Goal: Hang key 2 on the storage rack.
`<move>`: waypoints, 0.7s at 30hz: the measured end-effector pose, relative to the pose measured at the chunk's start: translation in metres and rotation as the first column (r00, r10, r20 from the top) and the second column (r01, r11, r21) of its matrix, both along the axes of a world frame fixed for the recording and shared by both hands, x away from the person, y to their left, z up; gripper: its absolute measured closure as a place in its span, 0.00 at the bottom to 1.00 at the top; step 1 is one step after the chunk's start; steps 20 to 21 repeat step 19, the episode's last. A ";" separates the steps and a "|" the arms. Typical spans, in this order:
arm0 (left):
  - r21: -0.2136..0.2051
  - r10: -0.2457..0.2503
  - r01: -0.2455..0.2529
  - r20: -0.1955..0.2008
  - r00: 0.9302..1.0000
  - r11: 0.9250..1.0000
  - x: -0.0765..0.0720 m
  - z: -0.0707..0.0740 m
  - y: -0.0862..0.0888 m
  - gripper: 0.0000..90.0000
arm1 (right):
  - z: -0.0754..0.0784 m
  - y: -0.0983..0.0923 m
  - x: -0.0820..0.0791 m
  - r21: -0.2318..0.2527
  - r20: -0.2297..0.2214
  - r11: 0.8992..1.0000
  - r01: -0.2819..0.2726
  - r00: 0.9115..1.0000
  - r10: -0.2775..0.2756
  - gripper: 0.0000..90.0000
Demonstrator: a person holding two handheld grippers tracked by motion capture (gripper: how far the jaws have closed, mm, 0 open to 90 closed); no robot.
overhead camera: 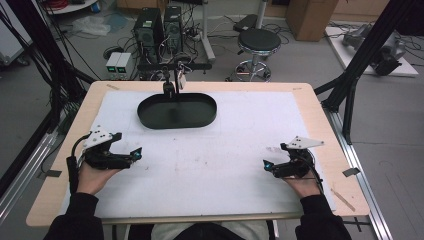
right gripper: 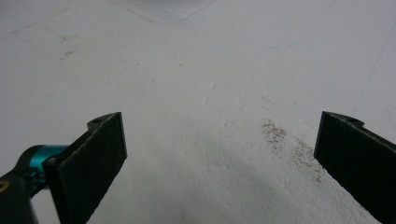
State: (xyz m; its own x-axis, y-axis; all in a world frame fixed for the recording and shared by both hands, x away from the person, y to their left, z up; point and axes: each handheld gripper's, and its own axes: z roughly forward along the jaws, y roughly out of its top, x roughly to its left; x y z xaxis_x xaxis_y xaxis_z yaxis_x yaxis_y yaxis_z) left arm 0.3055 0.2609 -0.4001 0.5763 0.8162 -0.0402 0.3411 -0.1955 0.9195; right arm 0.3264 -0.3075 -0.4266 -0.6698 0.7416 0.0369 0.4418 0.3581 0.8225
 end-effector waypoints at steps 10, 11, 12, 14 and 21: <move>0.008 0.026 -0.026 0.013 1.000 1.000 -0.018 -0.017 0.011 0.06 | 0.000 -0.001 -0.001 -0.005 -0.003 1.000 -0.005 1.000 0.005 0.02; 0.006 0.028 -0.028 0.018 0.999 1.000 -0.020 -0.018 0.013 0.06 | -0.001 -0.001 -0.001 -0.004 -0.003 1.000 -0.005 1.000 0.005 0.02; 0.003 0.029 -0.029 0.020 0.999 1.000 -0.021 -0.019 0.014 0.06 | -0.001 -0.001 -0.001 -0.007 -0.004 1.000 -0.004 1.000 0.004 0.02; 0.008 0.029 -0.029 0.028 0.999 1.000 -0.025 -0.021 0.017 0.06 | -0.001 -0.001 -0.001 -0.013 -0.006 1.000 -0.005 1.000 0.004 0.02; 0.020 0.018 -0.018 0.026 0.999 1.000 -0.032 -0.026 0.018 0.06 | -0.002 -0.001 -0.003 -0.017 -0.013 1.000 -0.007 1.000 0.007 0.02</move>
